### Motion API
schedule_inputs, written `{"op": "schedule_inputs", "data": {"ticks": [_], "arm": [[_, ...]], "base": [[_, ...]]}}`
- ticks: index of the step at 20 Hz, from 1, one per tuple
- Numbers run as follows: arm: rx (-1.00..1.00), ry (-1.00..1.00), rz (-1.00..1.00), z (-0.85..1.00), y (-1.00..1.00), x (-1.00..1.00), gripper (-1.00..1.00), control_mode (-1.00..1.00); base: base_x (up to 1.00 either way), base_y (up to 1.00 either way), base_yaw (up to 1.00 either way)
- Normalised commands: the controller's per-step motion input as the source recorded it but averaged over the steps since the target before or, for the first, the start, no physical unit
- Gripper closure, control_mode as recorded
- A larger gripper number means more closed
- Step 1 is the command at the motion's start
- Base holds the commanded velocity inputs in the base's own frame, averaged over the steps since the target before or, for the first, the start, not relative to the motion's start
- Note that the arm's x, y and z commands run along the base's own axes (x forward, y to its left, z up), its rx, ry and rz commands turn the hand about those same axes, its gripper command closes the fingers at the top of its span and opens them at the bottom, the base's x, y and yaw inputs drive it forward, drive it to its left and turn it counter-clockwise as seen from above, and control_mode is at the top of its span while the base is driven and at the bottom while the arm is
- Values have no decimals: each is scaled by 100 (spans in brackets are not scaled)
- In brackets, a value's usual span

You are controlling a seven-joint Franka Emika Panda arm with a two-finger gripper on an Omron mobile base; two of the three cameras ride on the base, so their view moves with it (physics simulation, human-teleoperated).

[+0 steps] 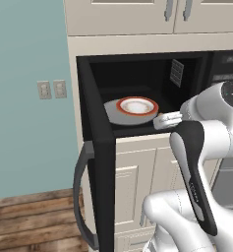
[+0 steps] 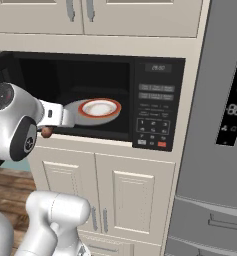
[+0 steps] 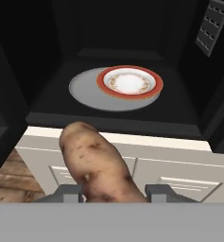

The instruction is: Retrieve the reheated potato from the microwave, then place the potato, cheese, and condiment on the cutting board.

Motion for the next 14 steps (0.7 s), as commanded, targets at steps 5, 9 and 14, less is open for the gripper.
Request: {"op": "schedule_inputs", "data": {"ticks": [5,9,14], "arm": [[0,0,0,0,0,0,100,-100],[0,0,0,0,0,0,100,100],[0,0,0,0,0,0,100,100]], "base": [[0,0,0],[0,0,0],[0,0,0]]}}
